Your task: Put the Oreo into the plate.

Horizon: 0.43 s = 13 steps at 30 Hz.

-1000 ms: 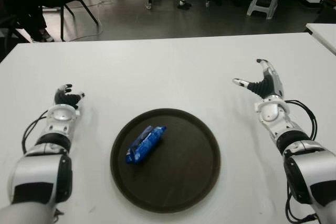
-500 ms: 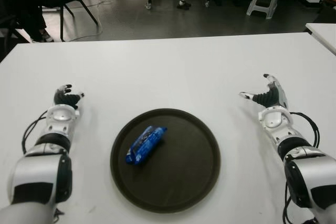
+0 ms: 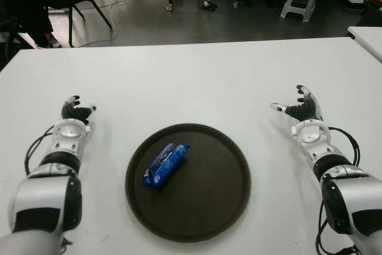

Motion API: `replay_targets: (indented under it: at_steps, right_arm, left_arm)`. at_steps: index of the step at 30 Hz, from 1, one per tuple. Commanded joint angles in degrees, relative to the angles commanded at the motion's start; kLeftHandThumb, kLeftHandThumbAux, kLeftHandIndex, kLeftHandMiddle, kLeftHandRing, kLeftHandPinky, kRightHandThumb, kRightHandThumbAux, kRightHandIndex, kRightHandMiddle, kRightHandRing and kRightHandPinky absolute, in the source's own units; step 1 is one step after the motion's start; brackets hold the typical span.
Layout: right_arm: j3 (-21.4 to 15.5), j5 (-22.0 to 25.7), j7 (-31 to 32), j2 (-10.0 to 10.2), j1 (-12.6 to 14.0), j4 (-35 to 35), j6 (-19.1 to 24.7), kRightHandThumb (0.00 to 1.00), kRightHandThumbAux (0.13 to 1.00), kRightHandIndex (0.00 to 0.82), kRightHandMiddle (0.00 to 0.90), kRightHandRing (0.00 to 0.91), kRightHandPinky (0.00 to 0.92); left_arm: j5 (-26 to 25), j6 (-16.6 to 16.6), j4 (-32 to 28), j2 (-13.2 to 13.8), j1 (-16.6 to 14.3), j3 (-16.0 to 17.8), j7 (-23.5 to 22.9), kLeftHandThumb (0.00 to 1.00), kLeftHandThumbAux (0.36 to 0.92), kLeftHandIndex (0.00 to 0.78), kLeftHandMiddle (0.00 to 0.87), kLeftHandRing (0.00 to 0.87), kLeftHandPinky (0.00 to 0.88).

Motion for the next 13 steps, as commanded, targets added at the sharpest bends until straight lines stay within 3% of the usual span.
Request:
replay_targets:
  at_steps: [4, 13]
  right_arm:
    - [-2.5, 2.6, 2.7, 0.1, 0.0, -0.2, -0.8, 0.043, 0.705, 0.026, 0.069, 0.062, 0.073]
    - [-4.8, 4.9, 7.1, 0.0, -0.4, -0.1, -1.1, 0.046, 0.7, 0.042, 0.062, 0.047, 0.058]
  left_arm:
    - [-0.2, -0.2, 0.0, 0.0, 0.1, 0.1, -0.2, 0.291, 0.755, 0.083, 0.119, 0.147, 0.14]
    - [-0.3, -0.5, -0.1, 0.0, 0.0, 0.3, -0.6, 0.26, 0.763, 0.073, 0.12, 0.146, 0.15]
